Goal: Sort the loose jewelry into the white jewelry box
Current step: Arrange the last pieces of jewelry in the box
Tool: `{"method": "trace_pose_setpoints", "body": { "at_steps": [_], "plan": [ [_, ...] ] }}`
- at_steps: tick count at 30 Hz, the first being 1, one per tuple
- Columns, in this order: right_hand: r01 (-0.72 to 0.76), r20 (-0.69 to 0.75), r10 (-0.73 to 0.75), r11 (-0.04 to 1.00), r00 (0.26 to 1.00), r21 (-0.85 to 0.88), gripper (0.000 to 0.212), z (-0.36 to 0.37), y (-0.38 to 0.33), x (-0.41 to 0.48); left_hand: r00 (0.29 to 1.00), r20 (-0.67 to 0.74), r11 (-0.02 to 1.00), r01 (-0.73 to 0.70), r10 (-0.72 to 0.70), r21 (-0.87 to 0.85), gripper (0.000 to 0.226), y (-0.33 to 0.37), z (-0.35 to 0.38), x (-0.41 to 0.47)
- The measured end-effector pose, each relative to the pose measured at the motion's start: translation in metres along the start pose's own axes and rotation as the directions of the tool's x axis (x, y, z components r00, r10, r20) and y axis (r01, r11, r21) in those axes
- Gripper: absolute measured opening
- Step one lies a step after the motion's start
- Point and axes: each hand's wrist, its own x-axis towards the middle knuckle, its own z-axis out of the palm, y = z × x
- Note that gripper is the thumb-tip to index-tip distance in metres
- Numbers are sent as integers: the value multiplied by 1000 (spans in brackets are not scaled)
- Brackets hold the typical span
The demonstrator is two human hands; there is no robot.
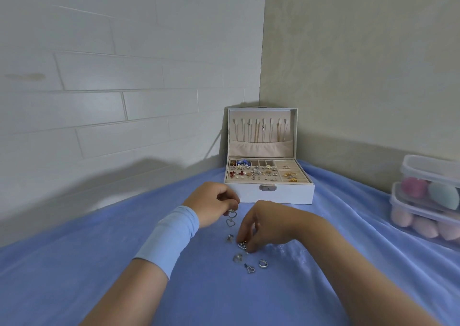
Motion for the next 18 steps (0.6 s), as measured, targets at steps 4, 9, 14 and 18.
{"method": "trace_pose_setpoints", "body": {
  "at_steps": [4,9,14,18],
  "plan": [
    [-17,-34,18,1000,999,11,14,-6,2,1,1000,10,1000,-9,9,5,18,2,-2,1],
    [38,-109,-22,989,994,146,14,-31,9,-1,999,11,1000,-31,31,2,12,10,-10,11],
    [109,-335,-11,955,942,277,7,-77,19,9,997,-42,993,-71,68,-92,10,30,-26,40],
    [72,-511,112,942,852,327,9,-117,36,31,989,-91,988,-123,114,-91,13,48,-41,83]
  ]
}}
